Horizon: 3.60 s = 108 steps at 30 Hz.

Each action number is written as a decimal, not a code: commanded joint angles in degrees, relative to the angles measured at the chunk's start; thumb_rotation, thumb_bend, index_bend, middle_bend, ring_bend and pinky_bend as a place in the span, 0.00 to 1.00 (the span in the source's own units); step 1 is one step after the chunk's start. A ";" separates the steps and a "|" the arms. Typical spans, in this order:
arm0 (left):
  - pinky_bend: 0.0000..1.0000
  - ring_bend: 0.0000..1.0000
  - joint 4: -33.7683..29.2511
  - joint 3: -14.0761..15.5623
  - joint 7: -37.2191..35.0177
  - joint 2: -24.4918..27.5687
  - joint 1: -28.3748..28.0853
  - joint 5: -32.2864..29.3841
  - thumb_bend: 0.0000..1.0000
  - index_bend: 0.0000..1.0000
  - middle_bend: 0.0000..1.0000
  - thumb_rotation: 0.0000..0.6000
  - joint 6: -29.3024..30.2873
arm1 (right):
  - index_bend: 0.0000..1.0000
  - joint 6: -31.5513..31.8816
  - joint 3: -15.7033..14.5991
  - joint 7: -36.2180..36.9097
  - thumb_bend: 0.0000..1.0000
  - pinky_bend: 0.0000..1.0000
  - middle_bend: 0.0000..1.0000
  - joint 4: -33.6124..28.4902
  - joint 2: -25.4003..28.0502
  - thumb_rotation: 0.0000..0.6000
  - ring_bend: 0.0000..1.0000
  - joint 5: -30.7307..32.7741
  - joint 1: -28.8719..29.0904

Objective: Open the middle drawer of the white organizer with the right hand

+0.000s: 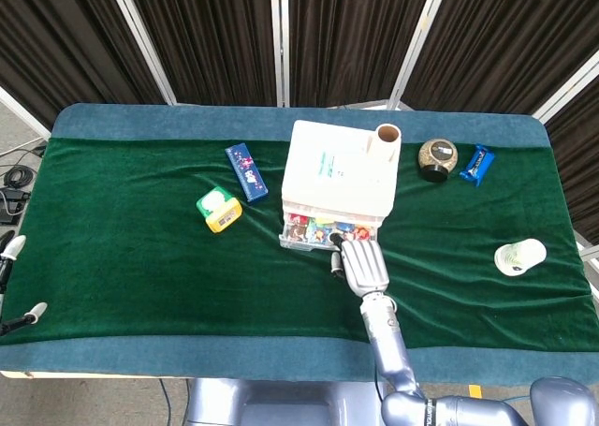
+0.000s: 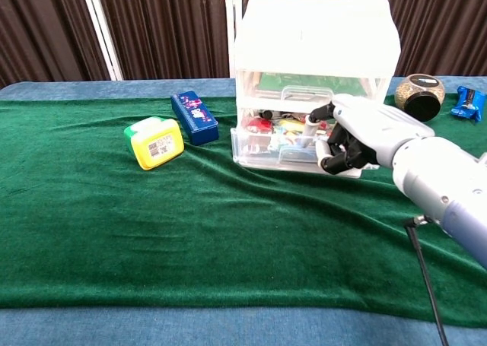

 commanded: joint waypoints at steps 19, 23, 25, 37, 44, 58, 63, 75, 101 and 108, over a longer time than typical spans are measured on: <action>0.00 0.00 -0.16 0.05 0.44 -0.03 0.03 0.02 0.08 0.00 0.00 1.00 -0.01 | 0.51 2.64 -4.24 1.83 0.62 0.84 0.92 -4.83 3.61 1.00 0.96 -3.04 -2.83; 0.00 0.00 -0.18 0.05 0.45 -0.03 0.03 0.07 0.08 0.00 0.00 1.00 0.04 | 0.51 3.06 -4.76 1.52 0.62 0.84 0.92 -5.75 4.04 1.00 0.96 -3.56 -3.16; 0.00 0.00 -0.17 0.08 0.46 -0.03 0.03 0.09 0.08 0.00 0.00 1.00 0.01 | 0.52 3.23 -4.81 1.51 0.62 0.84 0.92 -6.06 4.21 1.00 0.96 -3.74 -3.28; 0.00 0.00 -0.20 0.11 0.58 -0.07 0.01 0.11 0.08 0.00 0.00 1.00 -0.06 | 0.52 2.84 -4.95 1.36 0.62 0.84 0.92 -6.06 5.04 1.00 0.96 -2.73 -3.73; 0.00 0.00 -0.21 0.07 0.53 -0.04 0.01 0.02 0.08 0.00 0.00 1.00 -0.07 | 0.53 3.16 -5.39 0.81 0.62 0.84 0.92 -6.25 5.10 1.00 0.96 -3.18 -3.88; 0.00 0.00 -0.29 0.14 0.54 0.01 0.00 0.12 0.08 0.00 0.00 1.00 -0.12 | 0.55 4.15 -6.10 -0.85 0.63 0.84 0.93 -8.06 6.21 1.00 0.96 -3.57 -4.66; 0.00 0.00 -0.33 0.13 0.53 0.05 0.02 0.07 0.08 0.00 0.00 1.00 -0.11 | 0.57 4.33 -6.42 -1.37 0.63 0.84 0.93 -8.60 6.47 1.00 0.96 -3.65 -4.88; 0.00 0.00 -0.36 0.14 0.46 0.10 0.05 0.11 0.08 0.00 0.00 1.00 -0.03 | 0.52 5.16 -7.00 -0.95 0.63 0.84 0.93 -9.46 7.03 1.00 0.96 -6.03 -5.35; 0.00 0.00 0.23 -0.05 0.44 -0.31 0.15 0.44 0.08 0.00 0.00 1.00 0.68 | 0.24 20.93 -12.47 13.73 0.54 0.56 0.58 -2.54 18.79 1.00 0.67 -30.57 -13.71; 0.00 0.00 1.05 -0.06 1.74 -1.14 0.18 0.64 0.08 0.00 0.00 1.00 1.01 | 0.08 22.20 -15.89 23.57 0.32 0.05 0.05 2.84 26.62 1.00 0.06 -30.04 -18.78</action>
